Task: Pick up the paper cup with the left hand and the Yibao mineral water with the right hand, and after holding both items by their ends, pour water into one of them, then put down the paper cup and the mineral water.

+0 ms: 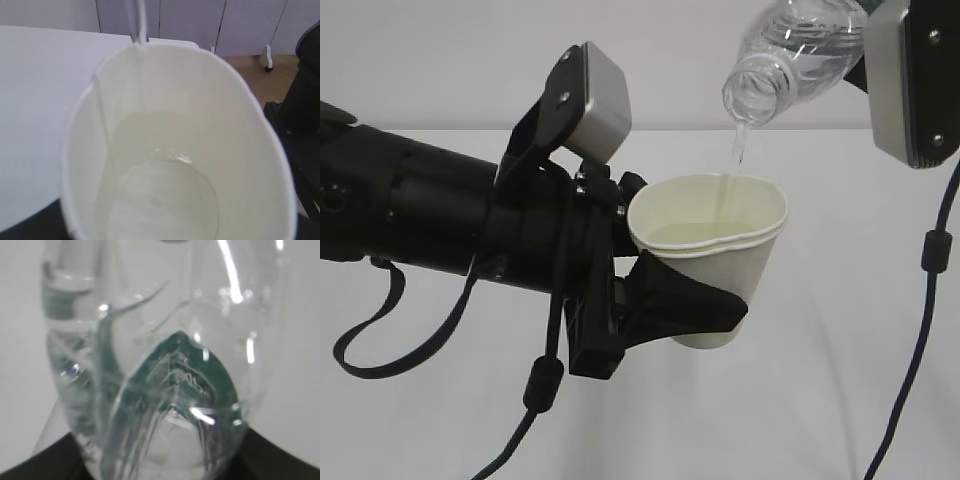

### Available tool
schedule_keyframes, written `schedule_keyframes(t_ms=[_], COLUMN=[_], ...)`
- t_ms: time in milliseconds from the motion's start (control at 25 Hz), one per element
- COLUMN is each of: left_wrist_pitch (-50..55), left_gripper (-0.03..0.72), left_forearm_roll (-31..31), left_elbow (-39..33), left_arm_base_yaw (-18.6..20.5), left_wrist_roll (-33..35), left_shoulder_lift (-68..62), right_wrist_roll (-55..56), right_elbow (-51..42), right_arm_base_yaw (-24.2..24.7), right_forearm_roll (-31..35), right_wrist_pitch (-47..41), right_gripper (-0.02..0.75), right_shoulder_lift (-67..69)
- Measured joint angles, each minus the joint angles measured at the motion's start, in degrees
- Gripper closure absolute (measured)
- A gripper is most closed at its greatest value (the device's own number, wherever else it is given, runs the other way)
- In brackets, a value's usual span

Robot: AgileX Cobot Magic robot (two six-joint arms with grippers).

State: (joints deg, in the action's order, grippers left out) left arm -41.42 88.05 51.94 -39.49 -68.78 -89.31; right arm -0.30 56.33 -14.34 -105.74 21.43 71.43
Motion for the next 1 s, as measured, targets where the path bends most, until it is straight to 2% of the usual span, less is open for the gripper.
schedule_keyframes(t_ms=[1000], left_wrist_pitch=[-0.42], left_gripper=[0.267], left_forearm_roll=[0.58], left_elbow=[0.00], left_arm_base_yaw=[0.00], left_wrist_roll=[0.00], left_shoulder_lift=[0.00], right_wrist_roll=[-1.15], right_elbow=[1.20], right_arm_base_yaw=[0.00], right_forearm_roll=[0.00], right_wrist_pitch=[0.00], right_gripper=[0.357], right_shoulder_lift=[0.00])
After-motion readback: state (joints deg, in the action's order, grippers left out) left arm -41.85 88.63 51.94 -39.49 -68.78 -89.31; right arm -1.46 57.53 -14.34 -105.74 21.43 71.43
